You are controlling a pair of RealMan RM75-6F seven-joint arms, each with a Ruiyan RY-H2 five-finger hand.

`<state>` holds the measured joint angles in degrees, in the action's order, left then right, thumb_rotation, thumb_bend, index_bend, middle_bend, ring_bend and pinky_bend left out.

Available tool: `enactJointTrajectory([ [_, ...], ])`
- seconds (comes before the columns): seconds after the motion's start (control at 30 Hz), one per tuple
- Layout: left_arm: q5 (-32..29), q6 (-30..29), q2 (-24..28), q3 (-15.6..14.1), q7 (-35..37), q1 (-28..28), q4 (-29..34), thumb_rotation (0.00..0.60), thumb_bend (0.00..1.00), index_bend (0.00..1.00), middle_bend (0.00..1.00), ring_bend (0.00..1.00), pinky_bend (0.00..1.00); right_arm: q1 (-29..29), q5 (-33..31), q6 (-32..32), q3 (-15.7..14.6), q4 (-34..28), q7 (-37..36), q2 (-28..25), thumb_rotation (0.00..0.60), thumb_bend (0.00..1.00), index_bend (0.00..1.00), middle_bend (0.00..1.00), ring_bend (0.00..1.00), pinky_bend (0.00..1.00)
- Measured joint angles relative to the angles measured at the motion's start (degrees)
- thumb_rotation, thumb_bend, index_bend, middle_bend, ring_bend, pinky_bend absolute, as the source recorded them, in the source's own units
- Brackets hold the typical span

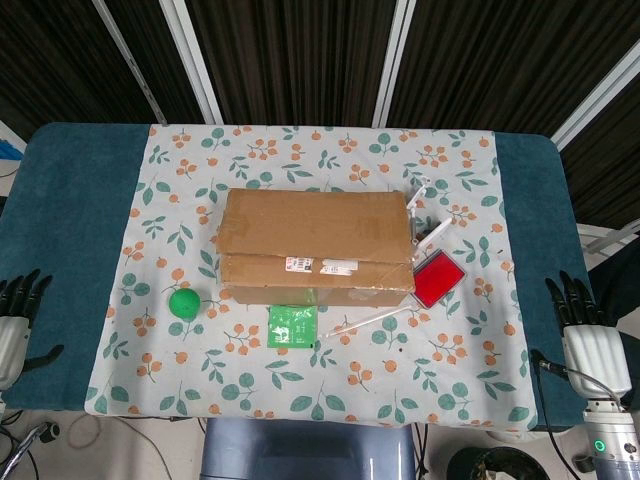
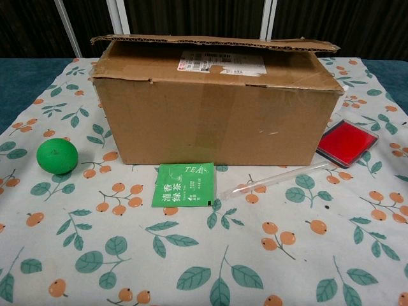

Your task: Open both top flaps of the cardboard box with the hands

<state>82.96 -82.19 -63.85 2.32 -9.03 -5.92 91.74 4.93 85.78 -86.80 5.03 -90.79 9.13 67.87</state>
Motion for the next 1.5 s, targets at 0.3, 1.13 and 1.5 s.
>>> enactJointTrajectory([
  [0.3, -0.02, 0.53, 0.50, -0.18, -0.04, -0.23, 0.41, 0.600, 0.11, 0.00, 0.00, 0.00, 0.00, 0.27, -1.04, 1.06, 0.29, -0.17, -0.54, 0.00, 0.600, 0.18, 0.00, 0.00, 0.00, 0.26],
  [1.13, -0.66, -0.98, -0.05, 0.22, -0.79, 0.30, 1.04, 0.600, 0.11, 0.00, 0.00, 0.00, 0.00, 0.24, -1.79, 1.29, 0.64, -2.30, -3.28, -0.40, 0.600, 0.19, 0.00, 0.00, 0.00, 0.26],
  [1.5, -1.66, -0.02, -0.48, 0.76, -0.06, -0.13, -0.08, 0.600, 0.11, 0.00, 0.00, 0.00, 0.00, 5.31, -6.45, 4.55, 6.53, -18.11, 5.71, -2.99, 0.600, 0.23, 0.00, 0.00, 0.00, 0.26],
])
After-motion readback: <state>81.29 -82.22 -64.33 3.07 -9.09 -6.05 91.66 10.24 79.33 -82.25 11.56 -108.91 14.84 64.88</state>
